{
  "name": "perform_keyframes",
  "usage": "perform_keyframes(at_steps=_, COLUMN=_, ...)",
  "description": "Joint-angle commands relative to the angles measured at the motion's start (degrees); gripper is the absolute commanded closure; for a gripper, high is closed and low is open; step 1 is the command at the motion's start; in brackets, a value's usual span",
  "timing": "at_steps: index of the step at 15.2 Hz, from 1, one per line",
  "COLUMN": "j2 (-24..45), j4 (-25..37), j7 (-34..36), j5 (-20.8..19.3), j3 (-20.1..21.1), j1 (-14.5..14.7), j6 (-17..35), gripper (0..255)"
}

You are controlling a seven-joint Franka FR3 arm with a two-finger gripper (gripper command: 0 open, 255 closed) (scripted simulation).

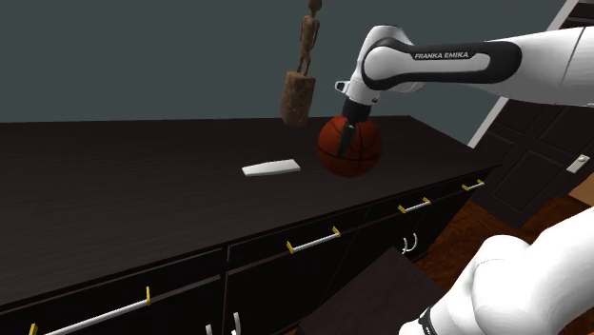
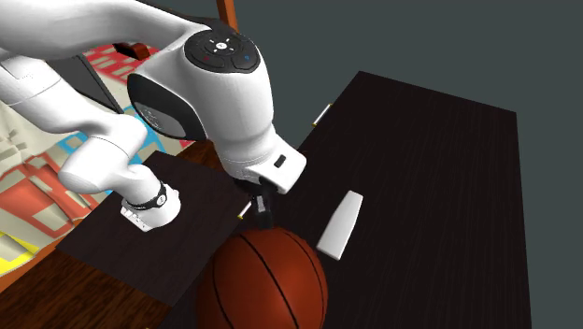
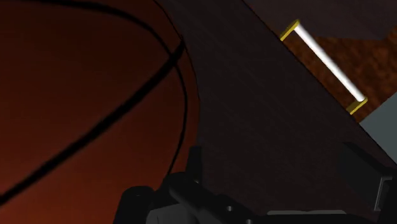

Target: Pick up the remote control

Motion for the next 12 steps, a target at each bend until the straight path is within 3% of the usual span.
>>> perform_keyframes(at_steps=1, j2=6.78, j4=1.87, j7=-5.04, j5=-4.46, j3=-0.65, j1=-0.23, j6=2.42, gripper=0)
perform_keyframes(at_steps=12, j2=26.84, j4=18.47, j7=-26.15, j5=0.15, j3=3.1, j1=1.76, j6=8.0, gripper=0)
